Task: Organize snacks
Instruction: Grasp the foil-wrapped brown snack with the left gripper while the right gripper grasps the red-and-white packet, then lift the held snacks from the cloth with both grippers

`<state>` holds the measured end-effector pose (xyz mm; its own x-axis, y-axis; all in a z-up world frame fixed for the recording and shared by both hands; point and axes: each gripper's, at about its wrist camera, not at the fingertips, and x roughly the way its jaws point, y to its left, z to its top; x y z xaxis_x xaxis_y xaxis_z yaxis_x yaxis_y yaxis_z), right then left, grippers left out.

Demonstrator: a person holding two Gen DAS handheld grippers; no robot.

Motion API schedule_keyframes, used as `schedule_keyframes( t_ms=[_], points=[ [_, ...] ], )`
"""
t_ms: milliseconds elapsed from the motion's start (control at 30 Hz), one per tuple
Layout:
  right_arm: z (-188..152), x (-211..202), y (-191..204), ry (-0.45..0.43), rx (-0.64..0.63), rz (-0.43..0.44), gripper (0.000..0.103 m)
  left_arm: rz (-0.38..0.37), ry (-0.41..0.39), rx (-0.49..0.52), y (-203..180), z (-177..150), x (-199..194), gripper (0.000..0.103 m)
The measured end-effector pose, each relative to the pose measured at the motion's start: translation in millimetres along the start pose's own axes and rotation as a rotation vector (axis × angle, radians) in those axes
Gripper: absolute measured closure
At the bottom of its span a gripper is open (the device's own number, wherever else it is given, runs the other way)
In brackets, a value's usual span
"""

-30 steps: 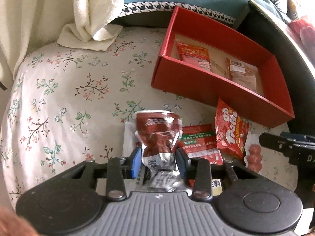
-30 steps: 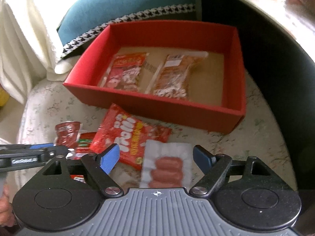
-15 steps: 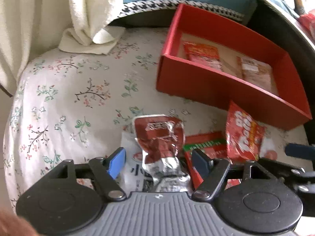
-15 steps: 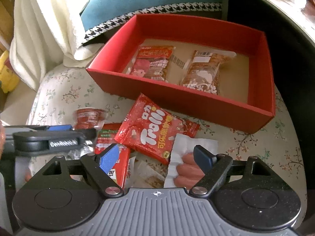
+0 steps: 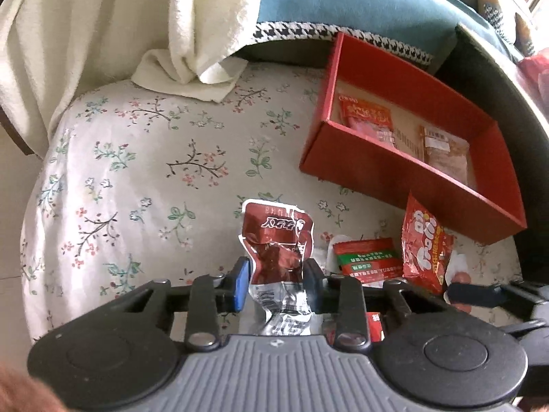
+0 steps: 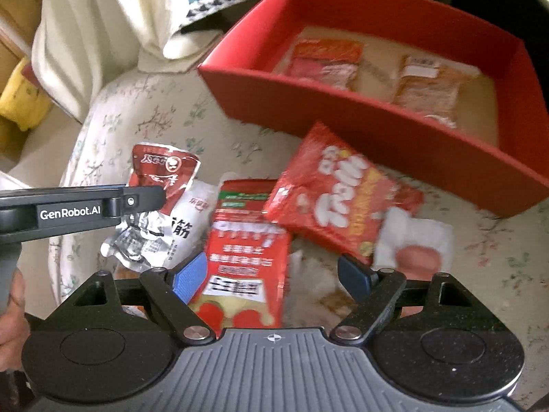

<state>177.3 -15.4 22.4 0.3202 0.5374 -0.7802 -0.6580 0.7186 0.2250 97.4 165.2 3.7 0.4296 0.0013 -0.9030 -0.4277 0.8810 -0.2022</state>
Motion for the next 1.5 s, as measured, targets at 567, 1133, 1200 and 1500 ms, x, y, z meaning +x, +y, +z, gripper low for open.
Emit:
schedule_keyframes(
  t_ms=[567, 1133, 1200, 1500],
  points=[
    [-4.9, 0.7, 2.9, -0.012, -0.083, -0.031, 0.043, 0.013, 0.072, -0.028, 14.6, 0.8, 15.9, 0.041],
    [-5.6, 5.8, -11.1, -0.003, -0.015, 0.010, 0.043, 0.078, 0.051, 0.117, -24.8, -8.5, 30.8, 0.054],
    [-7.5, 2.9, -11.7, -0.004, -0.013, 0.016, 0.044, 0.079, 0.034, 0.130, -27.4, -8.9, 28.0, 0.062],
    [-14.4, -17.0, -19.8, -0.039, 0.018, 0.055, 0.048, 0.026, 0.009, 0.140, -23.3, -6.6, 7.8, 0.080]
  ],
)
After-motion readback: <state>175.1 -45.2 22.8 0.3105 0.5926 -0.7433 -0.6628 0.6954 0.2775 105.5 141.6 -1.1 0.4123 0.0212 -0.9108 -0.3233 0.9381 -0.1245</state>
